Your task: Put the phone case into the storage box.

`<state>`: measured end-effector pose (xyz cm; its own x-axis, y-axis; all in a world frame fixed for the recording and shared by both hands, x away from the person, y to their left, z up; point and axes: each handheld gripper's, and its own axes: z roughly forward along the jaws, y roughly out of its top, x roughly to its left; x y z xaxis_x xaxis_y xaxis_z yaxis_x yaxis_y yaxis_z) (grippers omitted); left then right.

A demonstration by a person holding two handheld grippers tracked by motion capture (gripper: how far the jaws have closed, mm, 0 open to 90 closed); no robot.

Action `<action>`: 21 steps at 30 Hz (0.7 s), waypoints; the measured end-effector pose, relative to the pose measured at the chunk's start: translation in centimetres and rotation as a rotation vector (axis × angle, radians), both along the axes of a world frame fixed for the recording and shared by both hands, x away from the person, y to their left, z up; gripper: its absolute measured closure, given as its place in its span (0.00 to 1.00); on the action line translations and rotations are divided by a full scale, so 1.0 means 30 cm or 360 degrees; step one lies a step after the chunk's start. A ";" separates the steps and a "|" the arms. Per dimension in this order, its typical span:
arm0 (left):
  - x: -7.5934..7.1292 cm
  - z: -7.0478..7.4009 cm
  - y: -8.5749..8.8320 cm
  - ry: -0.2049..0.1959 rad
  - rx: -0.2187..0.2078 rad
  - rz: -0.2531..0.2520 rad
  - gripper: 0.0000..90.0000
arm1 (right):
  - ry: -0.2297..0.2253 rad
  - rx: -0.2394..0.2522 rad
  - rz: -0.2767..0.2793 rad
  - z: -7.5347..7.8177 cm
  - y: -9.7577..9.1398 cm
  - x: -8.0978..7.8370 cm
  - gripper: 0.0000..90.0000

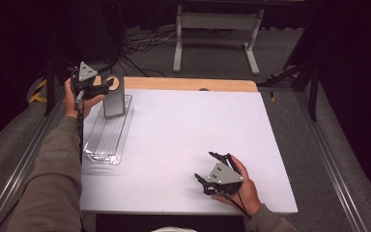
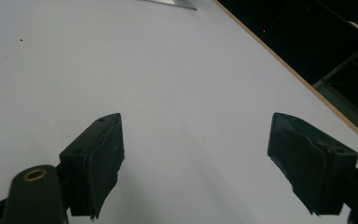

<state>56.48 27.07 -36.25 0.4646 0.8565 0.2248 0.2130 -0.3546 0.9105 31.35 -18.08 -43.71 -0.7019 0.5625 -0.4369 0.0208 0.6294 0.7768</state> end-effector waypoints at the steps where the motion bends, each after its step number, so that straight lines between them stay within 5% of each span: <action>1: -0.011 -0.004 0.006 0.0006 -0.0031 -0.0008 0.36 | -0.0003 -0.0001 0.0000 0.000 0.001 -0.001 0.22; 11: -0.095 -0.079 0.078 0.0078 -0.0120 -0.0019 0.39 | -0.0017 0.0001 -0.0001 0.006 0.003 -0.004 0.21; 15: -0.109 -0.087 0.078 0.0082 -0.0097 -0.0035 0.42 | -0.0019 0.0003 -0.0003 0.007 0.003 -0.004 0.22; 19: -0.104 -0.092 0.079 0.0097 -0.0078 -0.0066 0.70 | -0.0022 -0.0002 -0.0002 0.008 0.005 -0.005 0.22; 21: -0.099 -0.098 0.077 0.0099 -0.0108 -0.0086 0.76 | -0.0023 -0.0002 -0.0001 0.008 0.005 -0.005 0.22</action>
<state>53.51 29.37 -39.19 0.5220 0.8420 0.1365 0.2523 -0.3052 0.9183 31.20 -17.94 -43.47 -0.6952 0.5622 -0.4479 0.0098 0.6304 0.7762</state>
